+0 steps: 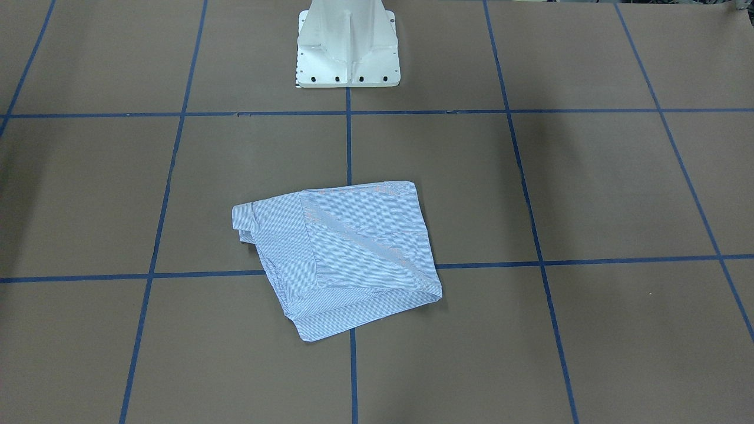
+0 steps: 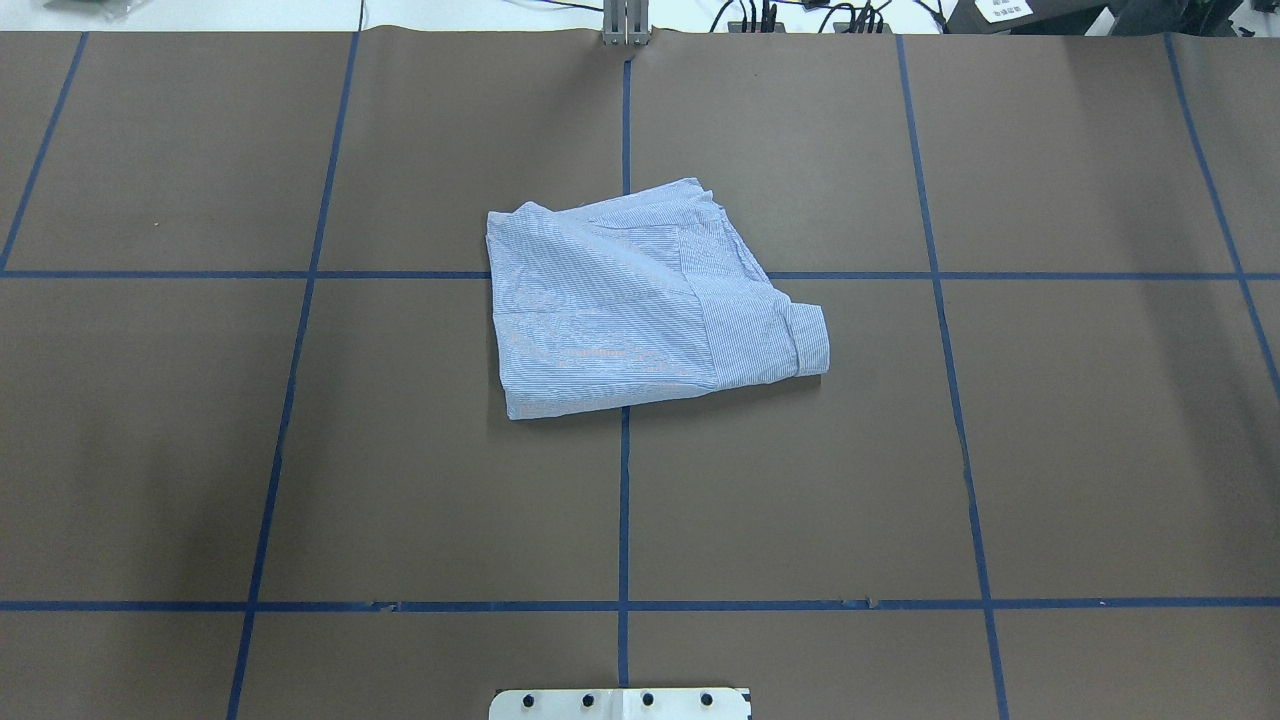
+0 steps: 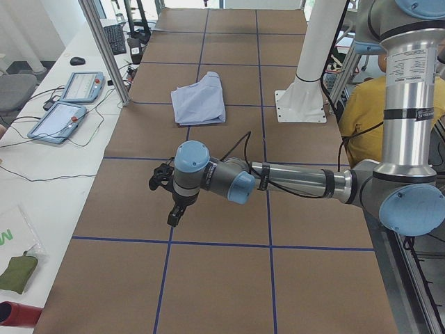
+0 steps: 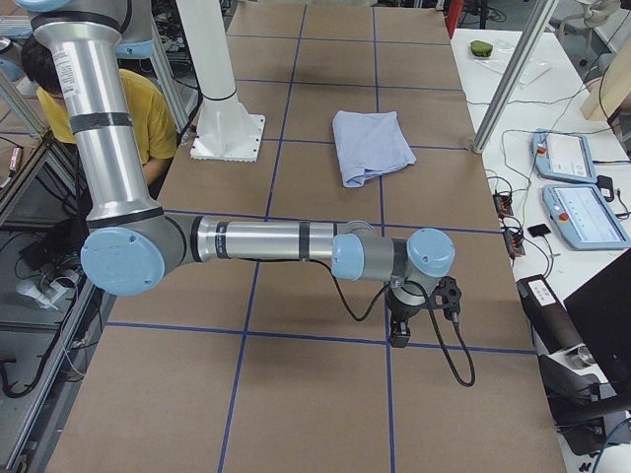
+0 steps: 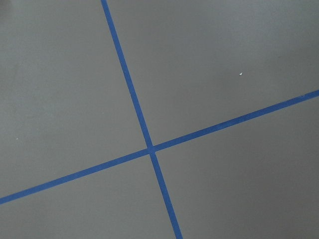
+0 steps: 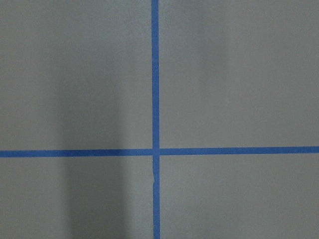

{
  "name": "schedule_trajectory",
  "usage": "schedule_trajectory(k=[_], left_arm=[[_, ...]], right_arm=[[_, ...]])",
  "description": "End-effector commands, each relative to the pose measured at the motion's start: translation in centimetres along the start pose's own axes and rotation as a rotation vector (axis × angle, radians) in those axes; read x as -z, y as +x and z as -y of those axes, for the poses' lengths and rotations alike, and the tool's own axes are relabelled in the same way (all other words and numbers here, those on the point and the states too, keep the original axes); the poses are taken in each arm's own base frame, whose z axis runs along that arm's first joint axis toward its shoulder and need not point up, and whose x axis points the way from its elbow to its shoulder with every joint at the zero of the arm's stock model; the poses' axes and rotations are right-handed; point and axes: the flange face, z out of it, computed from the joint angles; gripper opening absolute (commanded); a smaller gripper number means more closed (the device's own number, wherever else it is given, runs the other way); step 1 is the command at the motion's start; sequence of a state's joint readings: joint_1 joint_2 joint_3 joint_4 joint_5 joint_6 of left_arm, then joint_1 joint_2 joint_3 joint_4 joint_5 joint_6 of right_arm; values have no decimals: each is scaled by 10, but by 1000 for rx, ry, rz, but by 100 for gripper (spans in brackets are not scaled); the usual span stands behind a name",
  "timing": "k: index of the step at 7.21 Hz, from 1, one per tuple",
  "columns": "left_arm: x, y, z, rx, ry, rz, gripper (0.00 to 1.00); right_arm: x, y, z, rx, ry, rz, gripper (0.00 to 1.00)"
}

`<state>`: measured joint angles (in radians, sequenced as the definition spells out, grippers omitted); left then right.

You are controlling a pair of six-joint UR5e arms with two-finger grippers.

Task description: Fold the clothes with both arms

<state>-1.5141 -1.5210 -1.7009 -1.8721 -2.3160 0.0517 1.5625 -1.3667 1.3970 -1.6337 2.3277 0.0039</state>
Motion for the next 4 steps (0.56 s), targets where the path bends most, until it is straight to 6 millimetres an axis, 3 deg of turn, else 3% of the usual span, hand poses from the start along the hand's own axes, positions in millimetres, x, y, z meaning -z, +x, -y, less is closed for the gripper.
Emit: schedule_trajectory(k=[1, 4], left_arm=[[-3, -3, -1, 5, -4, 1, 100], [2, 1, 3, -5, 7, 0, 100]], right_arm=[[-2, -1, -1, -1, -4, 5, 100], [4, -5, 2, 9, 7, 7, 100]])
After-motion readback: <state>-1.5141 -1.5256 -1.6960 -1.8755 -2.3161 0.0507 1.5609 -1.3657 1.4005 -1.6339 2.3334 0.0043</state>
